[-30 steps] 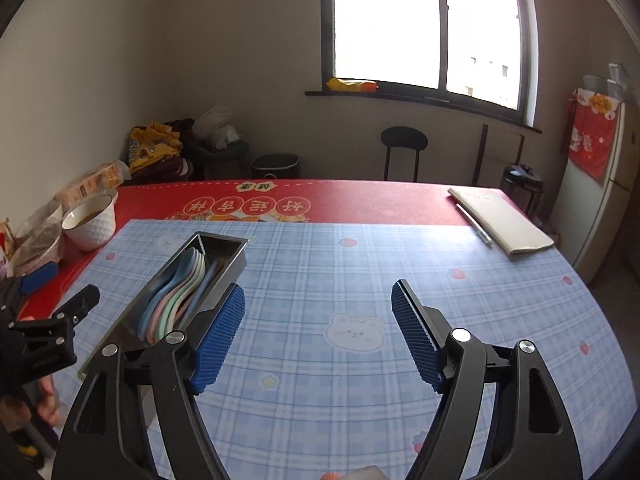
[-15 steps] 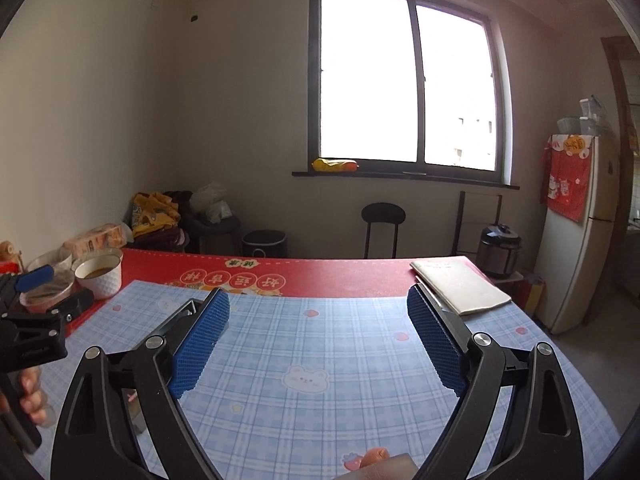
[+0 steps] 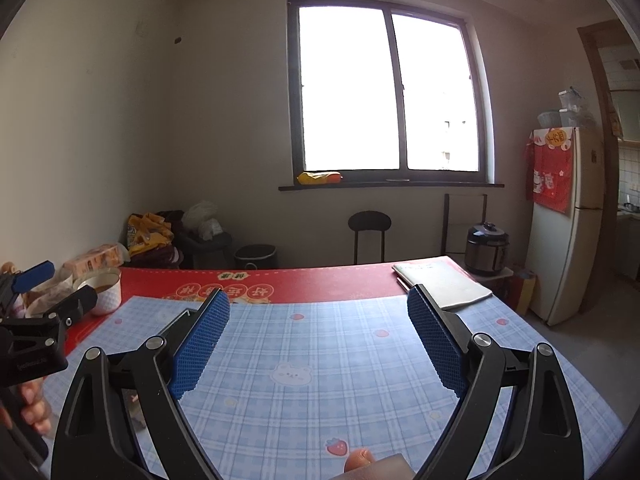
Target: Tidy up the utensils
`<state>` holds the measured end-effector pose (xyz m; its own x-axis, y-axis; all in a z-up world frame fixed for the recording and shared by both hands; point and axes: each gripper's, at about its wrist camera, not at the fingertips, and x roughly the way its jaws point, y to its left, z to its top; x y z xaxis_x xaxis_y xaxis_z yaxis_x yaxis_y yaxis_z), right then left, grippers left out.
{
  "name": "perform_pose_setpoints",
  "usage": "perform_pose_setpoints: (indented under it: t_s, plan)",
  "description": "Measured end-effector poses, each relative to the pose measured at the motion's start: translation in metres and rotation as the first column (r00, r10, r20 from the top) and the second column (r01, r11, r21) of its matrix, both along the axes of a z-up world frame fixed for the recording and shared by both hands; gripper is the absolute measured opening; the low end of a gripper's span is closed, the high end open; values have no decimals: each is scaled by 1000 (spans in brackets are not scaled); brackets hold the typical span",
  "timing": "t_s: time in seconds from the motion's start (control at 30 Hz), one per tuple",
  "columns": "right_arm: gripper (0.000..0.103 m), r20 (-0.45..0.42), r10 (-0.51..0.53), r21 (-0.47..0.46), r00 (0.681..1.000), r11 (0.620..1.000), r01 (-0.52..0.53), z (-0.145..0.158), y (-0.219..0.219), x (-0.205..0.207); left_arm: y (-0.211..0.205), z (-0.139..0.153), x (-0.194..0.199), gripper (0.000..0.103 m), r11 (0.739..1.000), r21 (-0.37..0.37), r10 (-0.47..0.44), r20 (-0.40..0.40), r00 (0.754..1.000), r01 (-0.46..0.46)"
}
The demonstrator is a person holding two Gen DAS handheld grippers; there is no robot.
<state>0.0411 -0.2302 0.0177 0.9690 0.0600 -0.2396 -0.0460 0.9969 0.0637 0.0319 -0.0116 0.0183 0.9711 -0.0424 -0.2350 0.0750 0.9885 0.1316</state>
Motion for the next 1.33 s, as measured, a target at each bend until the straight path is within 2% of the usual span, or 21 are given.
perform_pose_setpoints:
  t_s: [0.43, 0.93, 1.33]
  plan:
    - [87, -21, -18, -1, 1000, 1000, 18, -12, -5, 4, -2, -6, 8, 97, 1000, 5, 9, -27, 1000, -9]
    - [87, -27, -20, -21, 999, 1000, 19, -15, 1, 7, 1, -12, 12, 97, 1000, -25, -11, -60, 998, 9]
    - [87, -39, -17, -26, 999, 1000, 16, -17, 3, 10, 4, -16, 16, 97, 1000, -12, 24, -79, 997, -25]
